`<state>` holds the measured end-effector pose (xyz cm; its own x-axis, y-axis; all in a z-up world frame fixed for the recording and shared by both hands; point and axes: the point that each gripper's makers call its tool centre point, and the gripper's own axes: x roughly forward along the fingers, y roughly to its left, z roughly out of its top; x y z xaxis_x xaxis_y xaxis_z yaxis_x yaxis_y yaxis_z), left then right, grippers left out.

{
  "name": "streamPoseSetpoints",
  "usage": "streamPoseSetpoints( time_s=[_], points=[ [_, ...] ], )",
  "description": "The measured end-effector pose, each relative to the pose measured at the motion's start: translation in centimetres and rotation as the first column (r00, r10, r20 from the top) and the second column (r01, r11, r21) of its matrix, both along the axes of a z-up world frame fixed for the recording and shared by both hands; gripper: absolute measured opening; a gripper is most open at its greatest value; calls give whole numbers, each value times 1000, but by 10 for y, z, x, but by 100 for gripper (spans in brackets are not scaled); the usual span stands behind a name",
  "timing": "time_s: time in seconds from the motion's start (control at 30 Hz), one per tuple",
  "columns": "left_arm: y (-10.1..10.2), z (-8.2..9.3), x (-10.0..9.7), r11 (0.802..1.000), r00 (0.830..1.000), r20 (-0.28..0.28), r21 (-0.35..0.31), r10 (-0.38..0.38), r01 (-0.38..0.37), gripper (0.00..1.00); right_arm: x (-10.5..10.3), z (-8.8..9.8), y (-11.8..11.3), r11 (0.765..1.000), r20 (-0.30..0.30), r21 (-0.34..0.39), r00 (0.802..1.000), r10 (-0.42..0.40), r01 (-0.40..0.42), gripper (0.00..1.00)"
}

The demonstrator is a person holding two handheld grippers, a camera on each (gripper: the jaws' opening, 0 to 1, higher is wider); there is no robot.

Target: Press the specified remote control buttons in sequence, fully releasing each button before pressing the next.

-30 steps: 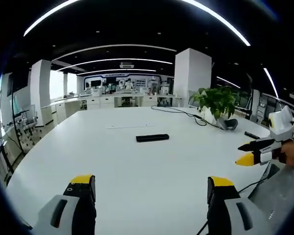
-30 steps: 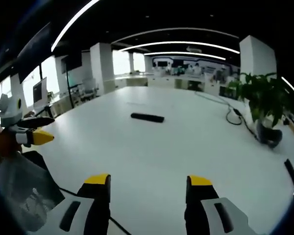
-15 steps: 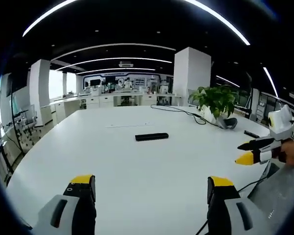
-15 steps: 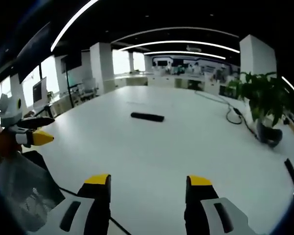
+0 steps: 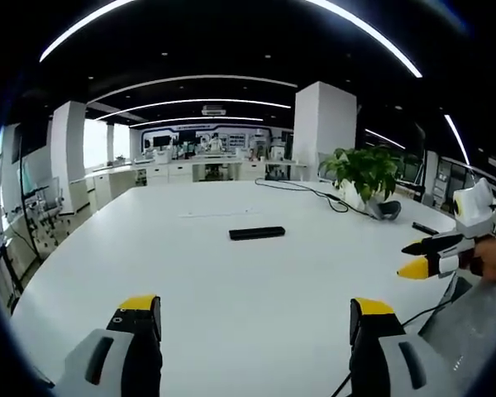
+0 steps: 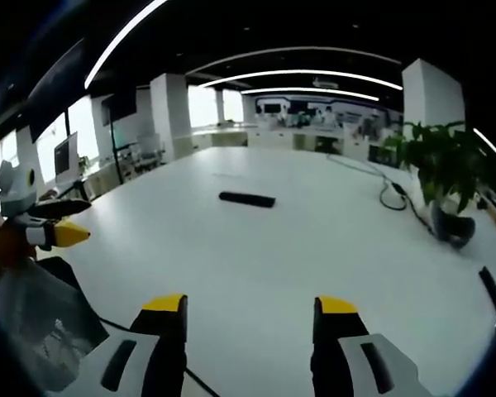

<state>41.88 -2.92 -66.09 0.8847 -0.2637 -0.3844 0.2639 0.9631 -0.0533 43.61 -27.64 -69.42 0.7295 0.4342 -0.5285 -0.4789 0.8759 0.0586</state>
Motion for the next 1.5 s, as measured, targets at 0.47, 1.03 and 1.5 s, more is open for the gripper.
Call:
streamPoseSetpoints(
  time_s=[0.47,1.03,1.5],
  points=[
    [0,1,-1,1000,1000,1,-2,1,-1,99,0,6,1,1000,19,22,1000,-2,2,60],
    [1,-1,2,1000,1000,-14,2,5,-5,100,11,26,-2,995,100,87,993,-60,51,77],
    [10,14,11,999,999,3,-24,32,-32,100,18,40,5,993,161,114,986,-52,33,99]
  ],
)
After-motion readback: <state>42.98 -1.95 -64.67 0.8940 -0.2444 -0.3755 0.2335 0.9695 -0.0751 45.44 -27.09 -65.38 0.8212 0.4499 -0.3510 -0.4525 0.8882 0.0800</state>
